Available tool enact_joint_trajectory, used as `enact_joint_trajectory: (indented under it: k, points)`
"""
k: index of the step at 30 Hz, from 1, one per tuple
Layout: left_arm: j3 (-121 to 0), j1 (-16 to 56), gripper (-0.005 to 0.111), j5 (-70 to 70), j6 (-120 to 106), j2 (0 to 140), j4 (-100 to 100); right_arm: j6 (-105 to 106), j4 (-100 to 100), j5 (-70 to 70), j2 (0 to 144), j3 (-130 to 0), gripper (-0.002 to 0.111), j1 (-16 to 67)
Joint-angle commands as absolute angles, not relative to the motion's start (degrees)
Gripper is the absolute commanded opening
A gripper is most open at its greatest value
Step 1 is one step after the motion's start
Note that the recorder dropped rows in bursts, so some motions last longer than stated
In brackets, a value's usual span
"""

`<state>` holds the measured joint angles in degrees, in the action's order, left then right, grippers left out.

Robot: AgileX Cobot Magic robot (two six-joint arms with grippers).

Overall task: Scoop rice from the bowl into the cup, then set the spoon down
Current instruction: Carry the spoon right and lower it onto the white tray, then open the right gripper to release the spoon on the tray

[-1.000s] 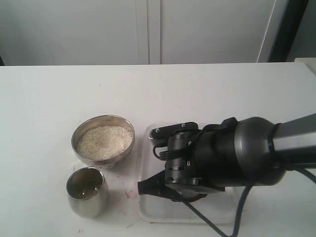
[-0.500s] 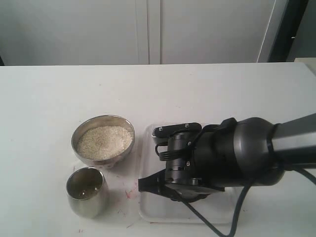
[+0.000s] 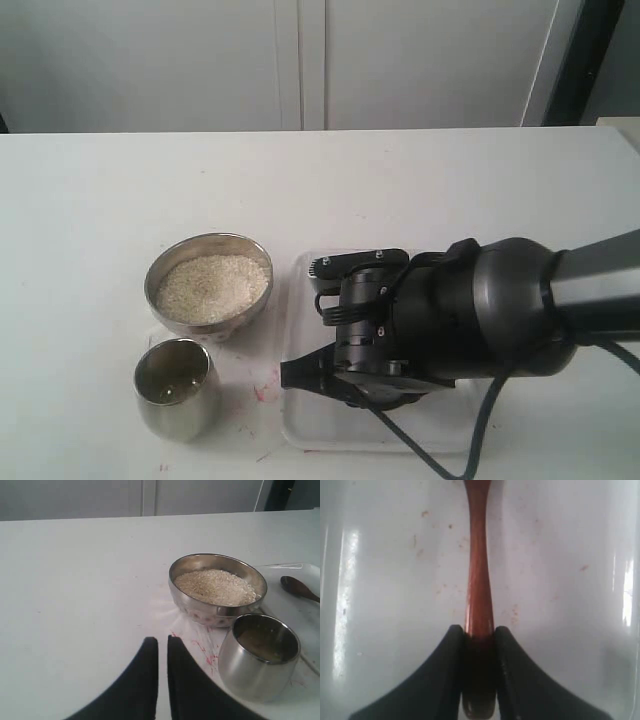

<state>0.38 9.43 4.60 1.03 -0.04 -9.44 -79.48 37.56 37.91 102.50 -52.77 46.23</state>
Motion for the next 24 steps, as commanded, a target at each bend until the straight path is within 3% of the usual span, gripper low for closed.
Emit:
enact_joint_trajectory:
  k: [1, 10, 17, 24]
  points:
    - [0.0, 9.84, 0.014, 4.38, 1.06, 0.0, -9.78, -79.65, 38.39, 37.93, 102.51, -52.65, 0.001, 45.64]
    - [0.0, 9.84, 0.014, 4.38, 1.06, 0.0, -9.78, -79.65, 38.52, 37.65, 102.51, -52.65, 0.027, 45.64]
    - [0.0, 9.84, 0.014, 4.38, 1.06, 0.0, -9.78, -76.79, 38.25, 39.36, 100.51, -52.65, 0.027, 46.14]
    - [0.0, 9.84, 0.014, 4.38, 1.06, 0.0, -9.78, -70.59, 43.86, 55.38, 87.37, -51.89, 0.027, 56.42]
